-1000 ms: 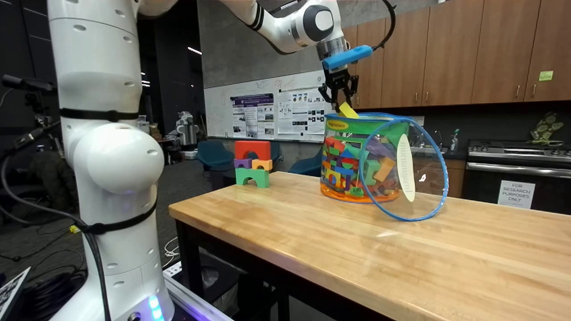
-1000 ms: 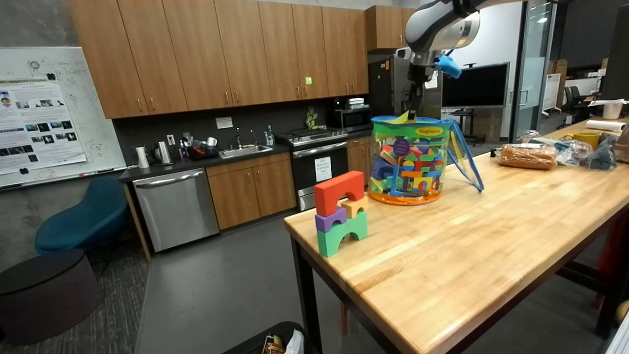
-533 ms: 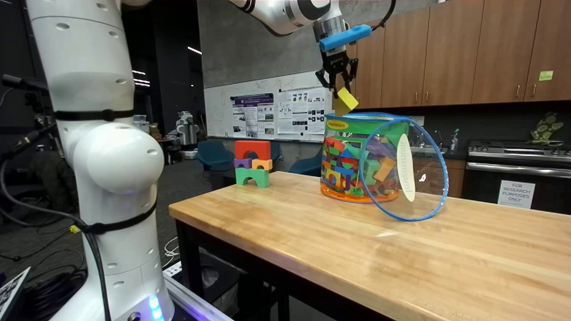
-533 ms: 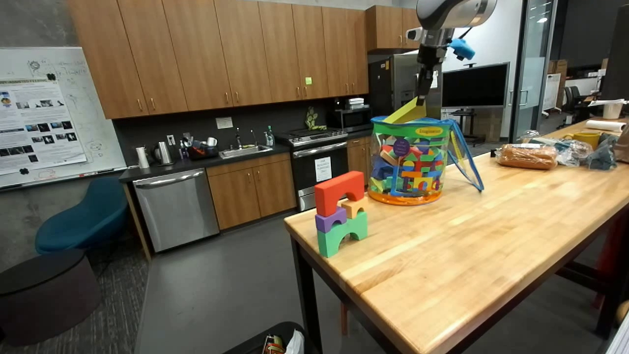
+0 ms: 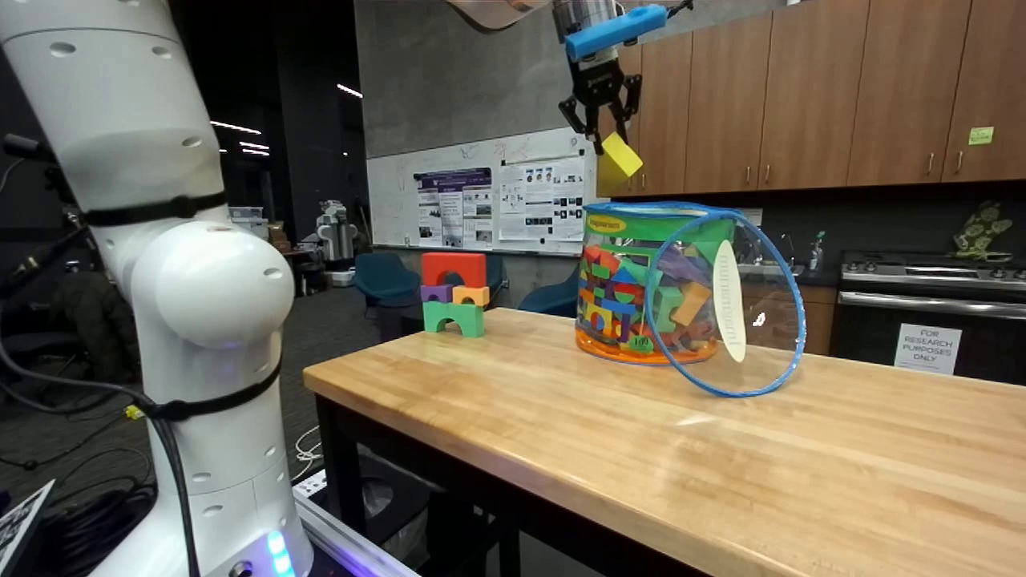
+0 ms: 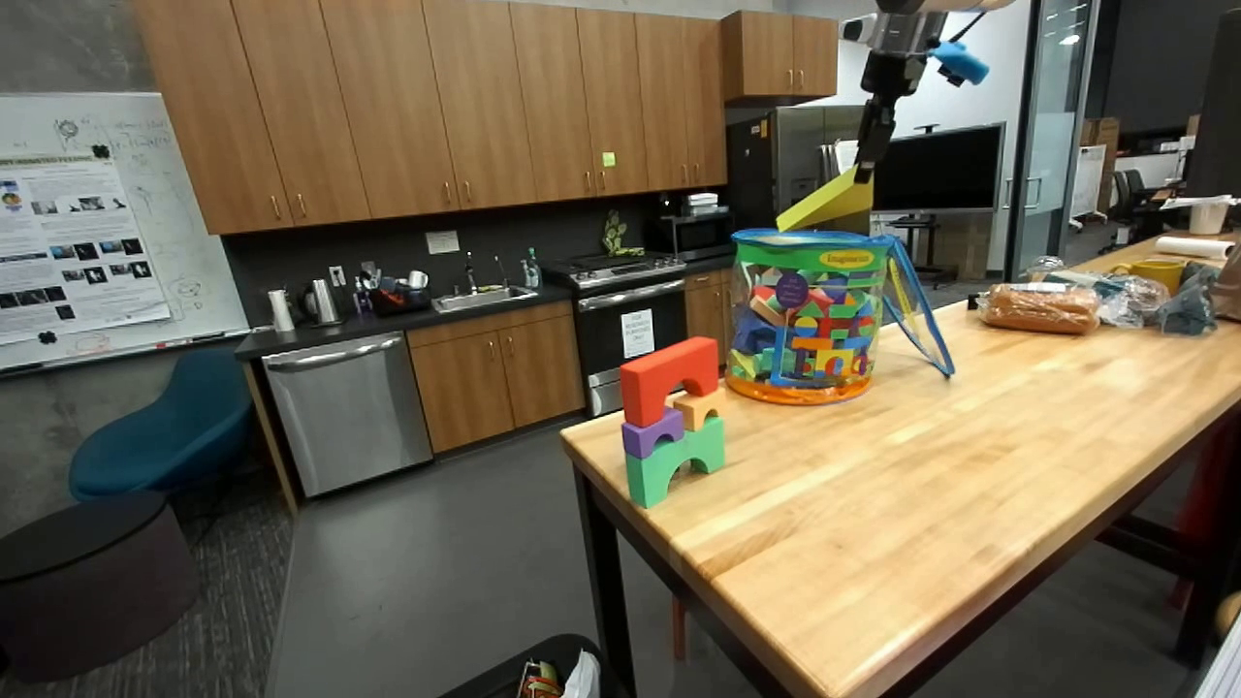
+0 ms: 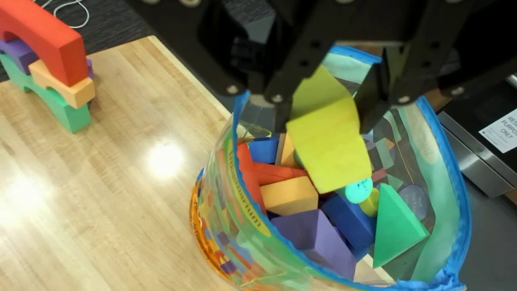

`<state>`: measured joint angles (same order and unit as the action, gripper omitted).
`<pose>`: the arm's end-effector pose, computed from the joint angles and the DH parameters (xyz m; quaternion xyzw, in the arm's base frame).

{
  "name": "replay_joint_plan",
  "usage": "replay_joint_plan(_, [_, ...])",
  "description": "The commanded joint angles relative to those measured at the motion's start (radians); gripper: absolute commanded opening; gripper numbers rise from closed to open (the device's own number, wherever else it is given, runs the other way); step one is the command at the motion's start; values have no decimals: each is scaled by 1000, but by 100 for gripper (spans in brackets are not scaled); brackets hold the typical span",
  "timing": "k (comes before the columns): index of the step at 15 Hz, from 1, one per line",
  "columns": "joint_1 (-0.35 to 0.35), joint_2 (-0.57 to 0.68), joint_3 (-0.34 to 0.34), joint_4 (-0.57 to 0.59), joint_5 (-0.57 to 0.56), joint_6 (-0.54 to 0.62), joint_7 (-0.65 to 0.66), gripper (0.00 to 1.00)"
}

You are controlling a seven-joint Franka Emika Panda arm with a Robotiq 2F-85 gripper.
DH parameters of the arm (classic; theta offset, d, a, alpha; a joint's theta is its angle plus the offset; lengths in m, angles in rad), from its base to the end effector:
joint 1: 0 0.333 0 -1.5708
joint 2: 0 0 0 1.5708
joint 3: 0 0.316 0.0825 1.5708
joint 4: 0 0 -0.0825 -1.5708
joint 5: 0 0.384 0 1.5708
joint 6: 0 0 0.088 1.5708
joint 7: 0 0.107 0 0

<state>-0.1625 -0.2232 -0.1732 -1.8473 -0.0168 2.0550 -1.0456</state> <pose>0.4912 -0.1832 0.6589 0.9162 0.3398 0.1706 0.1267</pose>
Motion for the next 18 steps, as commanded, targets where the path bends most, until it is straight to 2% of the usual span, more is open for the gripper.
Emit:
replay_joint_plan(1, [28,-111,-24,-97,2,-15,-56,18])
replay_joint_plan(6, [58,-215,-19,-200,-19,-36,-100,18])
replay_joint_plan(12, [86,-324,-7,-372,-60,-26,-77,18])
replay_joint_plan(18, [86,-400,0,-525,-124,-22,-54,18])
